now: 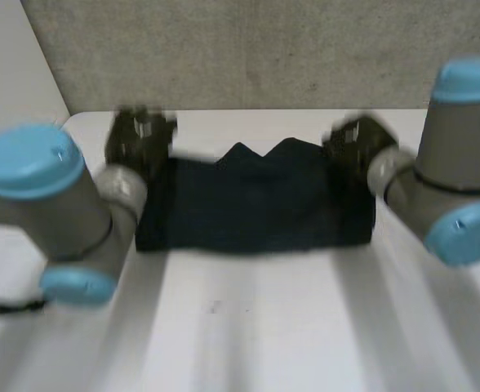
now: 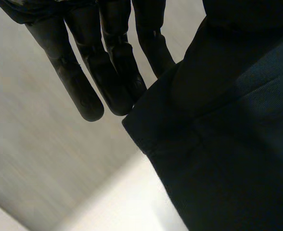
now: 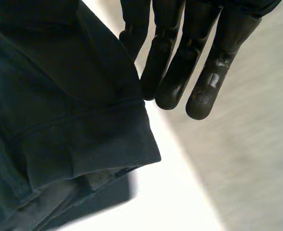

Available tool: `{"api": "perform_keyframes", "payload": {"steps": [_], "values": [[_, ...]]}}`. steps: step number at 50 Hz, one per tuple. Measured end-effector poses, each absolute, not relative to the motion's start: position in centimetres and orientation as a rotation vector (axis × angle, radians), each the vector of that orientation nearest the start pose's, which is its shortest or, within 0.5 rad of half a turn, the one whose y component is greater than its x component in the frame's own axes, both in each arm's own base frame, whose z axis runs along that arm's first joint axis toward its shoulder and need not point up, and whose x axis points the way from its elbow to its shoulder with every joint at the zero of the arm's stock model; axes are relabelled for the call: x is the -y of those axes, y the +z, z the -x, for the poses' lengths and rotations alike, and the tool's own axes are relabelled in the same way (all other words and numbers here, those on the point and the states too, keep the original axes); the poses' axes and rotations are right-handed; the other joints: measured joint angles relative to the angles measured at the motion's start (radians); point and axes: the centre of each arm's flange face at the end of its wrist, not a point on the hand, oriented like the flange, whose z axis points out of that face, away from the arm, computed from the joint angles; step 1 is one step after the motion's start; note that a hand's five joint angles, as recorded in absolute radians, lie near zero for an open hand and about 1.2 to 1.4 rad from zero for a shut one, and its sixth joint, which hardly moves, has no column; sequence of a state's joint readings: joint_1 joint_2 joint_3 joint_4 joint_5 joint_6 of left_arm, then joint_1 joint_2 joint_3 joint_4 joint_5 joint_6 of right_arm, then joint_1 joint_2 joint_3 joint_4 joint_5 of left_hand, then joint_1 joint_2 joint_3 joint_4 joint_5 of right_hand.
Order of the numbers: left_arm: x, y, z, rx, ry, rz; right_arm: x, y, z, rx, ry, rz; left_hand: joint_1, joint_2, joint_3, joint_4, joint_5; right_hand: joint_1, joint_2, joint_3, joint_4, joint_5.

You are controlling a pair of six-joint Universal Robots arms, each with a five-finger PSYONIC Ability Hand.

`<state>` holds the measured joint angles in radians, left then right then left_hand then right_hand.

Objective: Fold the shorts.

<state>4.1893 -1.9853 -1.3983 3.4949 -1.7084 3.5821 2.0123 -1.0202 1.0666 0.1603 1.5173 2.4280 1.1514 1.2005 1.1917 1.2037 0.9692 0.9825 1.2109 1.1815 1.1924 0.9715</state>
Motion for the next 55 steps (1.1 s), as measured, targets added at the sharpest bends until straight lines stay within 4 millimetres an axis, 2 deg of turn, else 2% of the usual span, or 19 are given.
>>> {"api": "perform_keyframes", "payload": {"steps": [4,5,8,9,12,14,17,20,21,23,26,28,29,30,35,39,42,49,55], "values": [[31.3,32.8,31.5,-1.504,-2.617,-0.629,34.1,32.0,-31.6,-1.726,-2.566,1.175,0.0,0.0,0.001,0.0,0.0,0.0,0.0,0.0,0.0,0.0],[31.4,33.4,31.5,-1.475,-2.636,-0.613,34.1,32.5,-31.7,-1.694,-2.598,1.152,0.0,0.0,0.001,0.0,0.0,0.0,0.0,0.0,0.0,0.0],[31.3,38.9,31.0,-1.208,-2.788,-0.439,34.3,36.5,-32.0,-1.445,-2.813,0.975,0.0,0.0,0.001,0.0,0.0,0.0,0.0,0.0,0.0,0.0],[31.1,40.7,30.6,-1.119,-2.829,-0.37,33.9,39.3,-32.0,-1.251,-2.937,0.837,0.0,0.0,0.001,0.0,0.0,0.0,0.0,0.0,0.0,0.0],[30.6,42.7,29.7,-1.038,-2.858,-0.28,33.4,41.2,-31.8,-1.103,-3.002,0.731,0.0,0.0,0.001,0.0,0.0,0.0,0.0,0.0,0.0,0.0],[30.6,42.7,29.5,-1.043,-2.854,-0.269,33.3,41.3,-31.8,-1.086,-3.002,0.719,0.0,0.0,0.001,0.0,0.0,0.0,0.0,0.0,0.0,0.0],[30.5,41.5,29.1,-1.11,-2.817,-0.284,33.2,40.4,-31.9,-1.127,-2.963,0.745,0.0,0.0,0.001,0.0,0.0,0.0,0.0,0.0,0.0,0.0],[30.2,37.9,28.8,-1.27,-2.725,-0.368,33.4,37.0,-32.4,-1.297,-2.828,0.872,0.0,0.0,0.001,0.0,0.0,0.0,0.0,0.0,0.0,0.0],[30.2,37.9,28.8,-1.27,-2.725,-0.368,33.4,37.0,-32.4,-1.297,-2.828,0.872,0.0,0.0,0.001,0.0,0.0,0.0,0.0,0.0,0.0,0.0],[29.6,34.2,28.6,-1.407,-2.634,-0.453,33.1,33.2,-33.0,-1.449,-2.67,1.007,0.0,0.0,0.001,0.0,0.0,0.0,0.0,0.0,0.0,0.0],[28.7,30.4,28.2,-1.538,-2.539,-0.535,32.6,28.9,-33.4,-1.593,-2.488,1.14,0.0,0.001,0.001,0.0,0.0,0.0,0.0,0.0,0.0,0.0],[28.5,29.4,28.1,-1.57,-2.514,-0.556,32.4,27.6,-33.5,-1.633,-2.434,1.174,0.0,0.001,0.001,0.0,0.0,0.0,0.0,0.0,0.0,0.0],[27.8,27.0,27.8,-1.653,-2.447,-0.607,32.1,26.3,-33.5,-1.675,-2.376,1.208,0.0,0.001,0.001,0.0,0.0,0.0,0.0,0.0,0.0,0.0],[27.3,25.7,27.7,-1.698,-2.41,-0.635,31.6,23.5,-33.5,-1.759,-2.254,1.274,0.0,0.001,0.001,0.0,0.0,0.0,0.0,0.0,0.0,0.0],[24.6,19.1,26.6,-1.948,-2.175,-0.785,29.8,16.5,-32.8,-1.975,-1.934,1.414,0.0,0.001,0.002,0.0,0.0,0.0,0.0,0.0,0.0,0.0],[22.7,16.5,26.1,-2.081,-2.031,-0.865,28.9,14.6,-32.1,-2.063,-1.805,1.454,0.0,0.001,0.002,0.0,0.0,0.0,0.0,0.0,0.0,0.0],[21.3,15.6,25.6,-2.169,-1.92,-0.919,28.3,14.3,-31.4,-2.112,-1.737,1.466,0.0,0.001,0.002,0.0,0.0,0.0,0.0,0.0,0.0,0.0],[18.8,16.5,24.3,-2.267,-1.763,-0.981,26.7,16.4,-30.2,-2.152,-1.688,1.469,0.0,0.001,0.002,0.0,0.0,0.0,0.0,0.0,0.0,0.0],[15.4,17.4,22.8,-2.327,-1.638,-1.058,24.3,17.7,-29.0,-2.197,-1.577,1.511,0.0,0.001,0.002,0.0,0.0,0.0,0.0,0.0,0.0,0.0]]}}
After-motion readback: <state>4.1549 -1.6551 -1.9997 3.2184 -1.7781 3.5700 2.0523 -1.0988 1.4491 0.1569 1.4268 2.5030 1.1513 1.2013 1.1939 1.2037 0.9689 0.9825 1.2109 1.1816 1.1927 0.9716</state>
